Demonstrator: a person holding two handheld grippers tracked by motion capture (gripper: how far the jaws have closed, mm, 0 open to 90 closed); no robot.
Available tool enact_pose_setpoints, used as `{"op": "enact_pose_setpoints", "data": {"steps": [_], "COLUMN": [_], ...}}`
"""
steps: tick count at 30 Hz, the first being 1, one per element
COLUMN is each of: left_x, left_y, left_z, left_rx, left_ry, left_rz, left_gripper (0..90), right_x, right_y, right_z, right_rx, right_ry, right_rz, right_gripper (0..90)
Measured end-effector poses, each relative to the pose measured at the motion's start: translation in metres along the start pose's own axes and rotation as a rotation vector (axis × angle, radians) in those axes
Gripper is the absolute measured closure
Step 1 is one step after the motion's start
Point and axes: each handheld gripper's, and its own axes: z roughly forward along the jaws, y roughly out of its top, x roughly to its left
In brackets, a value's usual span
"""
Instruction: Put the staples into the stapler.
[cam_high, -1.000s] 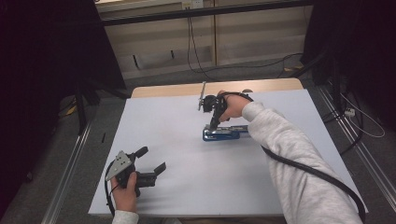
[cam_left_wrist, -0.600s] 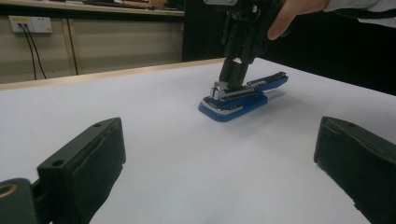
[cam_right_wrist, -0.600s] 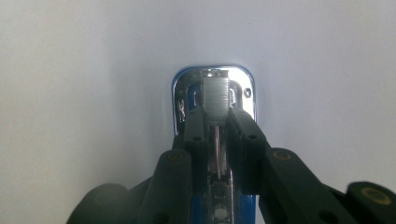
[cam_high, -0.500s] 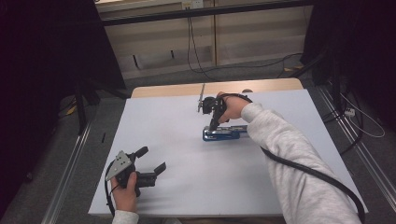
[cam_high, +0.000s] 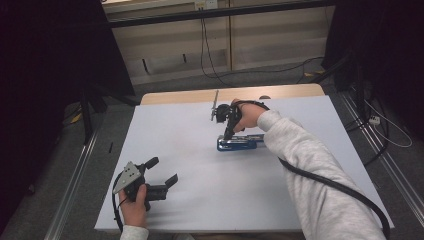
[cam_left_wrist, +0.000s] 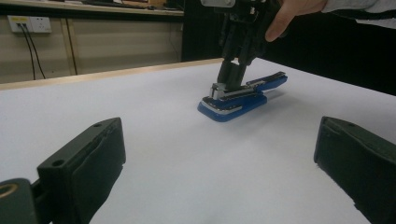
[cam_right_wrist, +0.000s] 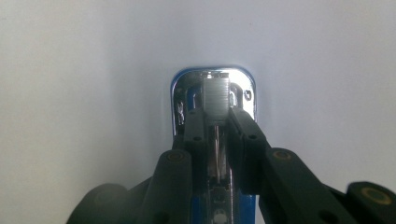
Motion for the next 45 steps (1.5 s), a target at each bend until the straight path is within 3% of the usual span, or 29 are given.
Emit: {"op": "enact_pose_setpoints", "data": {"steps": [10, 17, 20, 33, 36, 37, 43, 45], "left_x": [0.0, 0.0, 0.0, 0.0, 0.0, 0.0, 0.001, 0.0], "left_y": [0.0, 0.0, 0.0, 0.002, 0.003, 0.003, 0.004, 0.004], "left_z": [0.0, 0.0, 0.0, 0.004, 0.004, 0.004, 0.008, 0.011], "left_rx": [0.0, 0.004, 0.006, 0.012, 0.017, 0.019, 0.036, 0.039], "left_ry": [-0.005, -0.004, -0.008, -0.002, 0.006, 0.006, 0.0, -0.01], "left_rz": [0.004, 0.008, 0.001, -0.009, -0.002, -0.001, -0.005, -0.026], "left_gripper": [2.1, 2.1, 2.1, 2.1, 2.1, 2.0, 2.0, 2.0], "right_x": [0.0, 0.0, 0.0, 0.003, 0.004, 0.003, 0.003, 0.006], "right_y": [0.001, -0.002, -0.01, -0.053, -0.063, -0.069, -0.086, -0.095], "right_z": [0.003, 0.002, -0.001, -0.014, -0.015, -0.017, -0.023, -0.025], "right_rx": [0.006, -0.031, -0.089, -0.248, -0.278, -0.297, -0.347, -0.351], "right_ry": [-0.002, -0.018, -0.016, -0.024, -0.015, -0.024, -0.051, -0.072], "right_rz": [0.008, 0.024, 0.067, 0.195, 0.255, 0.291, 0.336, 0.355], "right_gripper": [77.6, 63.8, 61.9, 45.8, 36.9, 33.5, 26.3, 21.3]}}
